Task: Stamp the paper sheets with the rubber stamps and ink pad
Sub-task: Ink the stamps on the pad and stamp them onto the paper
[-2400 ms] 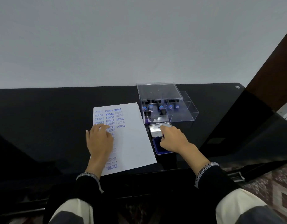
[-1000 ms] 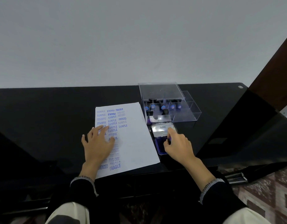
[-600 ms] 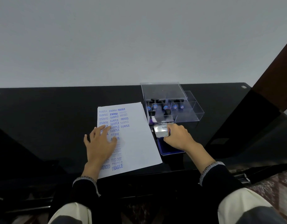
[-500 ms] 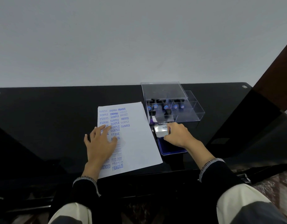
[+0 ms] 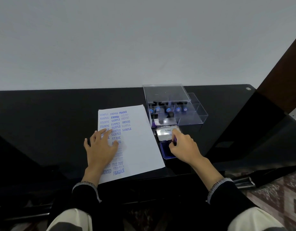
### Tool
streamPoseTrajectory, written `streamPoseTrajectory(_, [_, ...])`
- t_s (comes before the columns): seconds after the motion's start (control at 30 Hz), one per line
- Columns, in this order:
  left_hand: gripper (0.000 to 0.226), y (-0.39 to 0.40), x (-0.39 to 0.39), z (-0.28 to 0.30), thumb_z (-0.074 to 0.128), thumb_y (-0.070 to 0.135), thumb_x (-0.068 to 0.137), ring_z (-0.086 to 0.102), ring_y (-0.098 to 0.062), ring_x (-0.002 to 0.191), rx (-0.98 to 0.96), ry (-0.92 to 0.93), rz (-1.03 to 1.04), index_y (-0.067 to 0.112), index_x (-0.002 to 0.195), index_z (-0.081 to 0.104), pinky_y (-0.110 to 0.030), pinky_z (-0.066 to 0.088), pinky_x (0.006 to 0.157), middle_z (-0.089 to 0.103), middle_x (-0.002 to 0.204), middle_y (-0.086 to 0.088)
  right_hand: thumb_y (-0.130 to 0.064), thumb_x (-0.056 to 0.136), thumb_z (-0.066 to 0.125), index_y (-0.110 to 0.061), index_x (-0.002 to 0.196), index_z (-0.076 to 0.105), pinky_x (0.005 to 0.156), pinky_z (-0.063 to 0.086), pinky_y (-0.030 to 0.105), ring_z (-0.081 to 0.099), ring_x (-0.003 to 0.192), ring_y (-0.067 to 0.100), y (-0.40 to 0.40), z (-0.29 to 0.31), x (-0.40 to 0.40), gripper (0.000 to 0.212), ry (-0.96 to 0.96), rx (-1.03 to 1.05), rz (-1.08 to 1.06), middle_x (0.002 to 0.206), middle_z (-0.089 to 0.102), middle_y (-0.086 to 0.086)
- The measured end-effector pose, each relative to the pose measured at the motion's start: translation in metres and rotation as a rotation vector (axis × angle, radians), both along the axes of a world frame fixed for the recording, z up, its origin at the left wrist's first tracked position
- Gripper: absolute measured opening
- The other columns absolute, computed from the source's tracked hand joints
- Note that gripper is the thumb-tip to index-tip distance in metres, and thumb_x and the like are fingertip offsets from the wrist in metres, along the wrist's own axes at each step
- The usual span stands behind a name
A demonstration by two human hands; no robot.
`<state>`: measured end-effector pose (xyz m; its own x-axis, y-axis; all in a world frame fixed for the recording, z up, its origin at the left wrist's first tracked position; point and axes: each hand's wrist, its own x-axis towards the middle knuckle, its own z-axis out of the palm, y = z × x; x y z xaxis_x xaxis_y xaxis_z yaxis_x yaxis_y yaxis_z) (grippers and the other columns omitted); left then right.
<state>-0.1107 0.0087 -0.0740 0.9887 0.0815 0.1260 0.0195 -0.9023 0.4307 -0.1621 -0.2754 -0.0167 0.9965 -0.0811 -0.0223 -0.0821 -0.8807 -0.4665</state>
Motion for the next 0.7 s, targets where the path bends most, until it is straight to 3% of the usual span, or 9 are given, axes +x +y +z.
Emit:
streamPoseTrajectory(0.2, [0.051, -0.001, 0.000, 0.001, 0.053, 0.043, 0.092, 0.022, -0.021, 0.144, -0.004, -0.004, 0.006, 0.031, 0.141, 0.046, -0.053, 0.001, 0.118, 0.037, 0.150, 0.006, -0.030, 0.095, 0.041, -0.017, 0.091, 0.038, 0.061, 0.040, 0.036, 0.055, 0.072, 0.023, -0.006, 0.010, 0.004, 0.014, 0.123, 0.014, 0.059, 0.081, 0.055, 0.003])
streamPoseTrajectory(0.33, [0.051, 0.000, 0.000, 0.001, 0.053, 0.043, 0.092, 0.022, -0.020, 0.143, -0.007, -0.004, 0.007, 0.031, 0.141, 0.046, -0.052, 0.001, 0.117, 0.037, 0.149, 0.007, -0.030, 0.098, 0.042, -0.014, 0.097, 0.036, 0.061, 0.040, 0.036, 0.053, 0.071, 0.020, -0.015, 0.013, 0.010, 0.017, 0.187, 0.147, 0.086, 0.085, 0.055, 0.007])
streamPoseTrajectory(0.5, [0.051, 0.000, 0.000, 0.000, 0.053, 0.044, 0.092, 0.022, -0.020, 0.143, -0.007, -0.005, 0.010, 0.031, 0.141, 0.046, -0.052, 0.001, 0.117, 0.037, 0.148, 0.008, -0.031, 0.096, 0.051, -0.014, 0.096, 0.044, 0.059, 0.043, 0.027, 0.054, 0.068, 0.017, -0.022, 0.009, 0.009, 0.019, 0.111, 0.234, 0.112, 0.080, 0.057, 0.007])
streamPoseTrajectory(0.6, [0.051, 0.000, 0.001, 0.001, 0.053, 0.044, 0.092, 0.022, -0.021, 0.143, -0.003, -0.002, 0.007, 0.031, 0.141, 0.046, -0.053, 0.001, 0.117, 0.037, 0.149, 0.007, -0.034, 0.094, 0.055, -0.013, 0.090, 0.049, 0.063, 0.048, 0.035, 0.059, 0.073, 0.024, -0.021, 0.002, 0.005, 0.022, 0.038, 0.275, 0.108, 0.080, 0.060, 0.010])
streamPoseTrajectory(0.7, [0.051, 0.000, 0.001, 0.001, 0.053, 0.044, 0.093, 0.022, -0.021, 0.143, -0.006, -0.004, 0.010, 0.031, 0.141, 0.046, -0.053, 0.001, 0.117, 0.037, 0.149, 0.007, -0.036, 0.095, 0.053, -0.013, 0.088, 0.050, 0.062, 0.049, 0.033, 0.061, 0.074, 0.026, -0.017, -0.002, 0.000, 0.025, 0.004, 0.315, 0.095, 0.079, 0.061, 0.010])
